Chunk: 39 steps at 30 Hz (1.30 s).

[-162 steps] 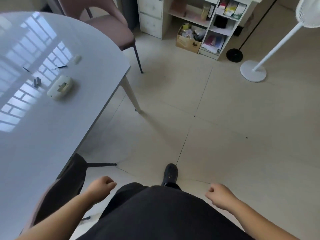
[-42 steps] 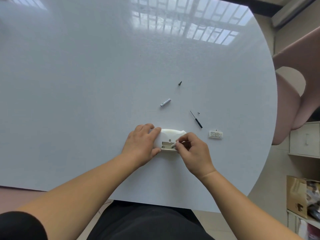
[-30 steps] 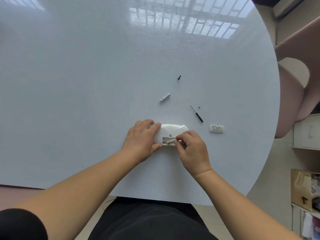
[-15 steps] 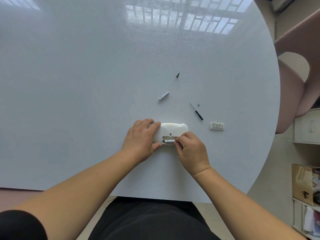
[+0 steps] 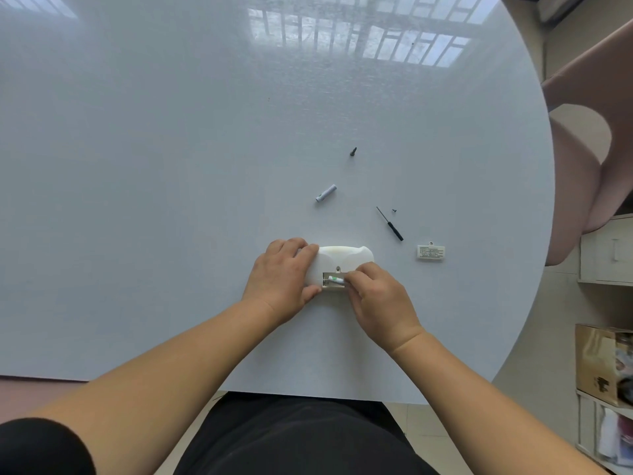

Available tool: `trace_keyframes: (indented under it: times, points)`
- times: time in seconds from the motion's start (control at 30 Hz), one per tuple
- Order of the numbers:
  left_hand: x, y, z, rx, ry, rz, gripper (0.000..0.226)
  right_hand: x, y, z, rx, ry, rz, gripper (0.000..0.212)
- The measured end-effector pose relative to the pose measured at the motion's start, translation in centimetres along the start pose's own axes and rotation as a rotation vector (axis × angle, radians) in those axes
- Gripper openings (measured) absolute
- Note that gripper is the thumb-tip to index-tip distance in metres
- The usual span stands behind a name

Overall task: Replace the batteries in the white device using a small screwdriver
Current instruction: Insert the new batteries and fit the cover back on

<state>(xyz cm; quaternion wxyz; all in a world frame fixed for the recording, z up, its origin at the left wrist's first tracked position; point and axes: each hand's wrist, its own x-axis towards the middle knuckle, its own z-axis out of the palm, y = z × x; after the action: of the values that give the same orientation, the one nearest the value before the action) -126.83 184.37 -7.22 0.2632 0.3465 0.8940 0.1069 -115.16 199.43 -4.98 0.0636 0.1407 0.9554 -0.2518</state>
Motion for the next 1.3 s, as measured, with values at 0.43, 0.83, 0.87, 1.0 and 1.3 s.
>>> trace_keyframes:
  times: [0.43, 0.83, 0.87, 1.0, 1.3]
  points:
    - [0.0, -0.1, 0.0, 0.018, -0.001, 0.014, 0.066, 0.5, 0.4, -1.2, -0.104, -0.102, -0.102, 0.015]
    - [0.2, -0.1, 0.1, 0.033, -0.008, 0.024, 0.068, 1.5, -0.2, -0.7, -0.141, -0.154, -0.133, 0.013]
    - [0.2, -0.1, 0.1, 0.034, -0.009, 0.025, 0.068, 1.5, -0.2, -0.7, -0.140, -0.155, -0.129, 0.014]
    - [0.2, -0.2, 0.1, 0.035, -0.012, 0.027, 0.068, 1.5, -0.2, -0.3, -0.119, -0.151, -0.105, 0.009]
    - [0.2, -0.1, 0.0, 0.044, -0.013, 0.035, 0.068, 1.9, -0.2, -0.2, -0.115, -0.168, -0.090, 0.018]
